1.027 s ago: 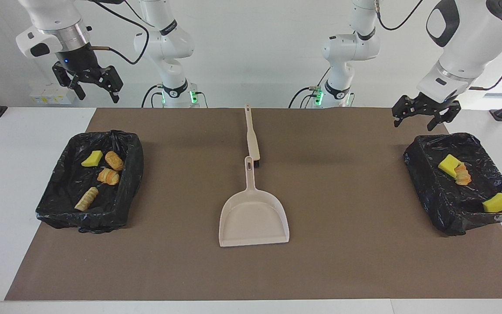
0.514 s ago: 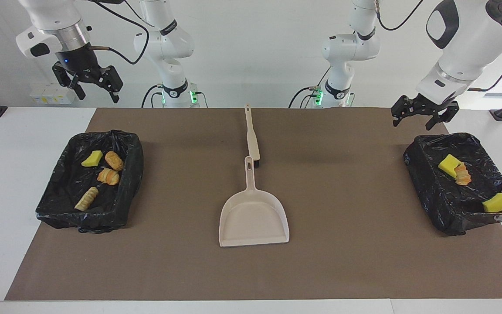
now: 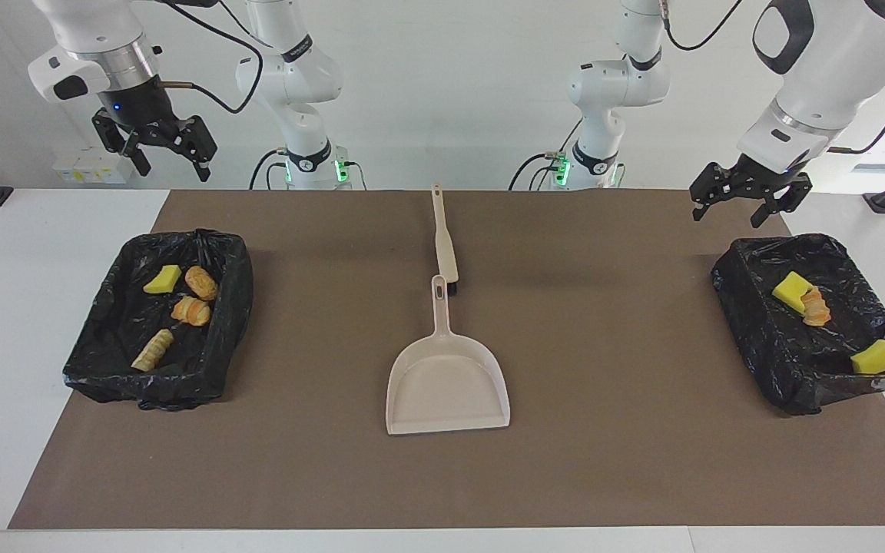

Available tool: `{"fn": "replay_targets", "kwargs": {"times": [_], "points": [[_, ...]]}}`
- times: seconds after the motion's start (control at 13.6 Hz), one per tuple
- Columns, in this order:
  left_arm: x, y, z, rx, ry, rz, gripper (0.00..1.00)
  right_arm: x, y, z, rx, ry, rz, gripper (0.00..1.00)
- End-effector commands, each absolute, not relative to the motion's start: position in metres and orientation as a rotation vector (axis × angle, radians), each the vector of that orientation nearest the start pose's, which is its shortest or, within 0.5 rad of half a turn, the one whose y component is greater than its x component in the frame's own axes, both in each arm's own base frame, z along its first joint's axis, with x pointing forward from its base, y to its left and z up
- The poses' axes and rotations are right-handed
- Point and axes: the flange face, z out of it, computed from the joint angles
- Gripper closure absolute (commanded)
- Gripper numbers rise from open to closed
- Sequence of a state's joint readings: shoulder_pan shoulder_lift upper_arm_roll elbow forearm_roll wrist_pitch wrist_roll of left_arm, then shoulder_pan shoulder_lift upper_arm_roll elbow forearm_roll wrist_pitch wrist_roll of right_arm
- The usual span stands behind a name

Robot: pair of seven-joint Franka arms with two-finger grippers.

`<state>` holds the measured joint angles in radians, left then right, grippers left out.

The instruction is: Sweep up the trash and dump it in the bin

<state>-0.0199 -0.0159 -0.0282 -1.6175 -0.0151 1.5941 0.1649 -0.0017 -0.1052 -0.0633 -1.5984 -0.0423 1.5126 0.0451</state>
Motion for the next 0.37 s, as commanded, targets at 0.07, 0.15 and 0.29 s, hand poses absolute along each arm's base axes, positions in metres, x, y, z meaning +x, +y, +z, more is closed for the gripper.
{"fn": "replay_targets", "kwargs": {"times": [0.07,0.15,0.29], "points": [[0.5451,-0.0289,0.6163,-3.15,0.334,0.017,0.0,0.5105,-0.0406,0.6653,-3.15,0.171,-0.036,0.0],[0.5451,-0.0289,0.6163,-3.15,0.334,0.017,0.0,0.5105,-0.0399,0.6653,-3.151,0.169,-0.036,0.0],[0.5448,-0.0271,0.6153,-3.149,0.331,0.024,0.0,0.5081,-0.0396,0.6642,-3.15,0.164,-0.014,0.0]]}}
